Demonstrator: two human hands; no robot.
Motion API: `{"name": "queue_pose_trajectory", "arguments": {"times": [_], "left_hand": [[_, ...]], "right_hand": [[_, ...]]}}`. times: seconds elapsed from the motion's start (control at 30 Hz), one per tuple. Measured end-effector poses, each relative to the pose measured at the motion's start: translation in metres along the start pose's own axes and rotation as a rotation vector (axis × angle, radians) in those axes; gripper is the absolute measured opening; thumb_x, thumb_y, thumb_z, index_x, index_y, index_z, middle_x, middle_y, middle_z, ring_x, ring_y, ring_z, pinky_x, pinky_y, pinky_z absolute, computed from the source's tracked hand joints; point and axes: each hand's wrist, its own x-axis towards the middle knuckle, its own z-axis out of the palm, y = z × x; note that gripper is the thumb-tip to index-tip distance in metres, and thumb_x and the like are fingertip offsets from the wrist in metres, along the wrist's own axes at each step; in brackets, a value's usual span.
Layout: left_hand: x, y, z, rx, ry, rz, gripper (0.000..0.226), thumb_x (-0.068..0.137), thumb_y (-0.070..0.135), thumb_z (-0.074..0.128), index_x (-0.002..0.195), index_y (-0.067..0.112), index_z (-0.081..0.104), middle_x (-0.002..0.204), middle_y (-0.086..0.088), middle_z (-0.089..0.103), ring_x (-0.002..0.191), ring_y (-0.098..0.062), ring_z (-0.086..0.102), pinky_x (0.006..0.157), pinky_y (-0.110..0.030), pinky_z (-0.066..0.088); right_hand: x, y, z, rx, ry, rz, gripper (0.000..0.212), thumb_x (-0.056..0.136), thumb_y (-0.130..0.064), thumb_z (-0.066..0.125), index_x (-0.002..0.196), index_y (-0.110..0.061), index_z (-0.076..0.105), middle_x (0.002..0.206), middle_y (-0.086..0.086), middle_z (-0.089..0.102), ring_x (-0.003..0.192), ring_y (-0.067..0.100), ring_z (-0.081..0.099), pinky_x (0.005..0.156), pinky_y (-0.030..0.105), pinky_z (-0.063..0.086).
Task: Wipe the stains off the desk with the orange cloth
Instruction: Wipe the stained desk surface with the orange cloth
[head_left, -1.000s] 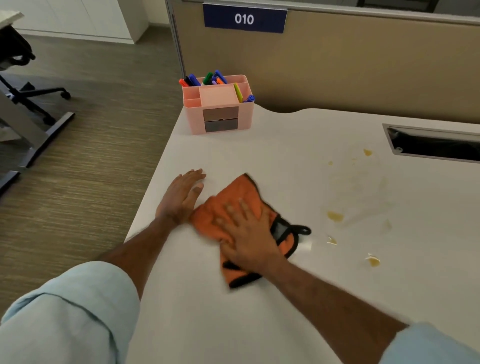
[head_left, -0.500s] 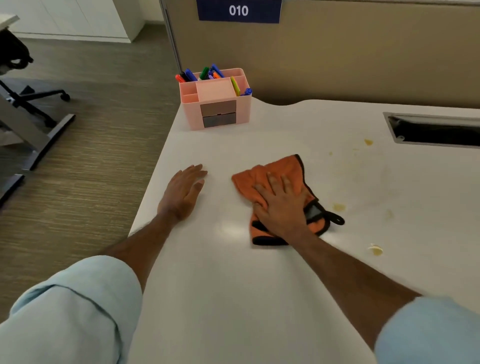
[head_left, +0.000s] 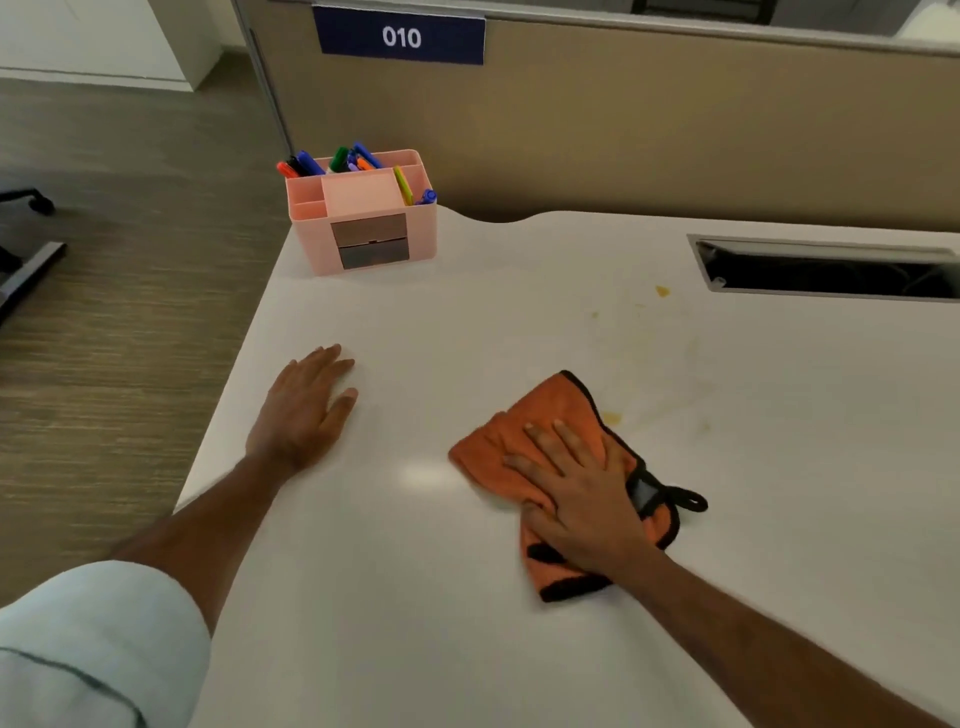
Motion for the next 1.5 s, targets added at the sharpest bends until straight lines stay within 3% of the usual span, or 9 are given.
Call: {"name": "queue_pose_trajectory", "arguments": {"times": [0.13,0.27,0.43,0.6,0.77,0.9,1.07,1.33,1.5], "left_hand": [[-0.002,0.008,0.001,0.081,-0.047,-0.029,0.067,0.091,0.057,0.026,0.146,0.020,0.033,0.160,-0.005,0.025,0.149,-0.021,0.017,0.122,-0.041,0.009],[-0.007,0.028,0.012,0.115,-0.062,-0.085,0.067,0.091,0.057,0.025,0.148,0.022,0.028,0.162,-0.006,0.018,0.151,-0.022,0.010,0.122,-0.043,0.005],[-0.011,0.050,0.017,0.074,-0.034,-0.097,0.063,0.091,0.058,0.022,0.145,0.029,0.034,0.161,0.000,0.024,0.150,-0.026,0.010,0.121,-0.047,0.006],[-0.005,0.081,0.035,0.115,-0.091,-0.013,0.066,0.091,0.061,0.020,0.149,0.030,0.027,0.163,0.002,0.016,0.151,-0.020,0.006,0.122,-0.045,0.003],[-0.005,0.081,0.035,0.132,-0.096,-0.033,0.070,0.090,0.063,0.019,0.150,0.029,0.026,0.163,0.001,0.015,0.151,-0.021,0.006,0.122,-0.045,0.003],[-0.003,0.085,0.036,0.115,-0.101,-0.033,0.071,0.089,0.062,0.021,0.150,0.026,0.028,0.163,-0.001,0.017,0.151,-0.025,0.007,0.122,-0.044,0.004],[0.008,0.101,0.042,0.076,-0.138,0.059,0.071,0.089,0.060,0.018,0.151,0.027,0.028,0.162,0.003,0.018,0.151,-0.020,0.006,0.122,-0.042,0.004],[0.024,0.127,0.053,0.051,-0.157,0.116,0.071,0.088,0.060,0.018,0.150,0.028,0.029,0.162,0.007,0.017,0.151,-0.018,0.004,0.122,-0.041,0.001],[0.033,0.137,0.057,0.042,-0.127,0.115,0.070,0.088,0.059,0.021,0.149,0.027,0.033,0.161,0.005,0.022,0.151,-0.020,0.008,0.122,-0.042,0.003]], "right_hand": [[0.054,-0.024,0.003,0.036,0.020,0.122,0.049,0.086,-0.054,0.041,0.132,-0.042,0.053,0.152,-0.003,0.042,0.141,0.032,0.034,0.101,0.066,0.027],[0.032,-0.055,0.011,0.080,0.019,-0.086,0.048,0.087,-0.049,0.041,0.133,-0.040,0.052,0.155,-0.003,0.037,0.143,0.030,0.029,0.102,0.067,0.027],[-0.075,-0.027,0.006,0.119,-0.039,-0.223,0.053,0.085,-0.046,0.048,0.138,-0.047,0.041,0.161,-0.012,0.018,0.150,0.021,0.009,0.113,0.059,0.005],[-0.088,0.068,-0.011,-0.009,0.031,0.077,0.053,0.084,-0.051,0.048,0.137,-0.048,0.044,0.158,-0.011,0.030,0.147,0.022,0.023,0.103,0.066,0.023],[-0.013,0.104,-0.013,0.014,0.080,0.257,0.048,0.086,-0.049,0.040,0.130,-0.039,0.056,0.148,-0.002,0.047,0.139,0.032,0.038,0.097,0.059,0.030],[0.028,0.070,-0.004,0.041,0.144,0.200,0.047,0.085,-0.047,0.042,0.125,-0.034,0.062,0.143,0.003,0.052,0.134,0.037,0.043,0.099,0.059,0.028],[-0.034,0.047,-0.001,0.063,0.122,0.021,0.046,0.083,-0.046,0.048,0.128,-0.041,0.056,0.151,-0.005,0.043,0.143,0.027,0.033,0.097,0.058,0.031],[-0.022,0.148,-0.017,0.001,0.127,0.407,0.050,0.085,-0.052,0.040,0.132,-0.040,0.051,0.149,0.000,0.046,0.138,0.033,0.040,0.096,0.065,0.033],[0.038,0.132,-0.014,0.024,0.092,0.410,0.061,0.082,-0.061,0.030,0.136,-0.039,0.048,0.155,-0.002,0.035,0.144,0.031,0.027,0.102,0.072,0.022]]}}
